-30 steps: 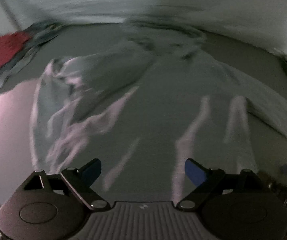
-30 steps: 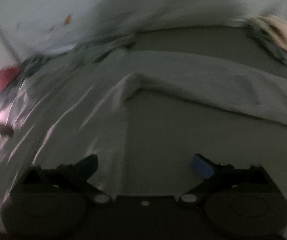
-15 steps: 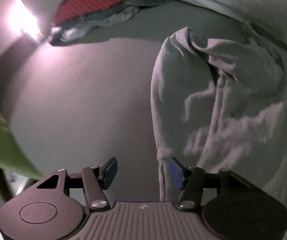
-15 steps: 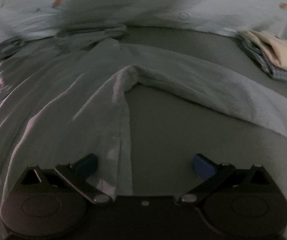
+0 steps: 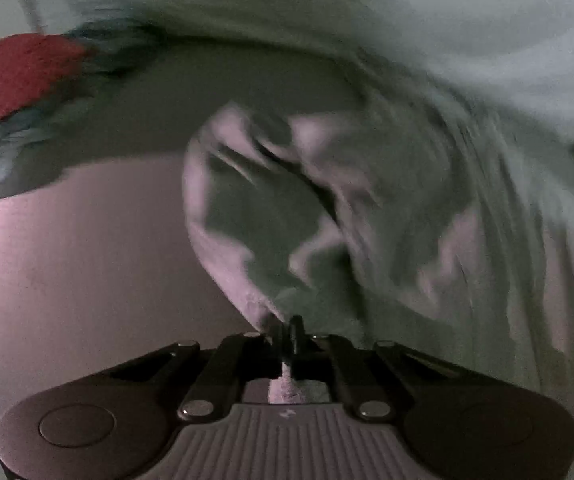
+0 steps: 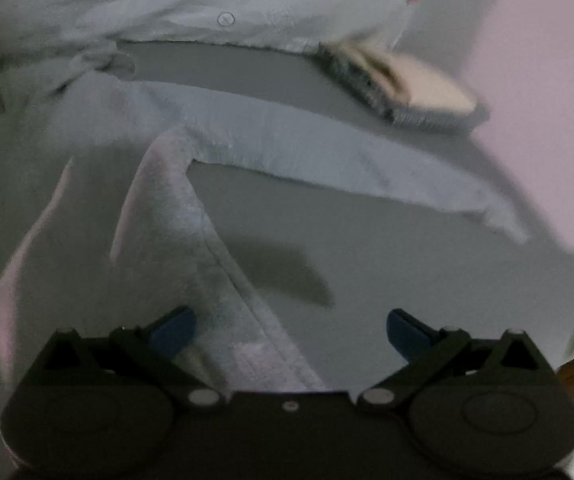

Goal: Fold clothes

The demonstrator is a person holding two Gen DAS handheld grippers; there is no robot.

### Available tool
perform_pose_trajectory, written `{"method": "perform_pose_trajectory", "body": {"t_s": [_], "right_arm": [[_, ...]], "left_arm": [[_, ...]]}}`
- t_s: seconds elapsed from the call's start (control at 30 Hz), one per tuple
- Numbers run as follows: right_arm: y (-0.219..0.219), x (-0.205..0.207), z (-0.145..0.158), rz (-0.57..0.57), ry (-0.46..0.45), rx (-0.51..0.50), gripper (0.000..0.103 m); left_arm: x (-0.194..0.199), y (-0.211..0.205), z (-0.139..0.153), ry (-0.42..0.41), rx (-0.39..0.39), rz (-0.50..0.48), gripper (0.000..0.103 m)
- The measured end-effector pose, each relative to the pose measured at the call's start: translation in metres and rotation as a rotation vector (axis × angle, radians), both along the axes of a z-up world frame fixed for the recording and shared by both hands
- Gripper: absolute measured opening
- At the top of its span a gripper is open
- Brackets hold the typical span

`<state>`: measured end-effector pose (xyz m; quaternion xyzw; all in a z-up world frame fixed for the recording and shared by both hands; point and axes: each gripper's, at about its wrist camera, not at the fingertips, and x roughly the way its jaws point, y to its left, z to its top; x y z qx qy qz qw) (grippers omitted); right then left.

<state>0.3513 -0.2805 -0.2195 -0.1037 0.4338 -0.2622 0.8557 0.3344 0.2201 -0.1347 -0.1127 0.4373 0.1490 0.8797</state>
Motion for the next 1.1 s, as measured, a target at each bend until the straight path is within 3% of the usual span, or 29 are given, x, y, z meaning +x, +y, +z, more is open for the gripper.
{"method": "perform_pose_trajectory", "body": {"t_s": [0.1, 0.17, 0.27, 0.33, 0.43, 0.5, 0.63, 0.7, 0.9, 1.0, 1.1], "right_arm": [[0.018, 0.002, -0.004, -0.013, 0.009, -0.117, 0.103], [0.026, 0.002, -0.006, -0.023, -0.003, -0.169, 0.103], [0.037, 0.0, -0.011, -0.045, -0.029, -0.241, 0.103], [0.047, 0.001, -0.016, -0.058, -0.037, -0.307, 0.103], [0.065, 0.003, -0.026, -0.044, -0.037, -0.439, 0.102], [0.063, 0.003, -0.024, -0.069, -0.045, -0.423, 0.102], [0.057, -0.005, -0.024, -0.089, -0.105, -0.401, 0.102], [0.055, -0.011, -0.027, -0.098, -0.146, -0.39, 0.102], [0.057, -0.018, -0.033, -0.103, -0.187, -0.39, 0.102], [0.058, -0.018, -0.035, -0.105, -0.189, -0.392, 0.102], [0.059, -0.018, -0.036, -0.105, -0.192, -0.391, 0.102]], "left_arm": [[-0.003, 0.026, 0.023, -0.074, 0.036, -0.007, 0.003], [-0.017, 0.066, 0.047, -0.125, 0.077, 0.082, 0.003], [-0.039, 0.131, 0.069, -0.163, 0.08, 0.222, 0.004], [-0.043, 0.163, 0.064, -0.159, 0.04, 0.279, 0.004], [-0.034, 0.184, 0.032, -0.075, 0.03, 0.303, 0.011], [-0.025, 0.186, 0.007, 0.008, 0.049, 0.292, 0.017], [-0.027, 0.168, -0.014, 0.082, 0.15, 0.224, 0.035], [-0.031, 0.157, -0.016, 0.072, 0.22, 0.146, 0.053], [-0.034, 0.099, -0.011, -0.024, 0.402, -0.108, 0.079], [-0.03, 0.077, -0.006, -0.08, 0.386, -0.159, 0.084], [-0.024, 0.055, -0.012, -0.079, 0.313, -0.306, 0.092]]}}
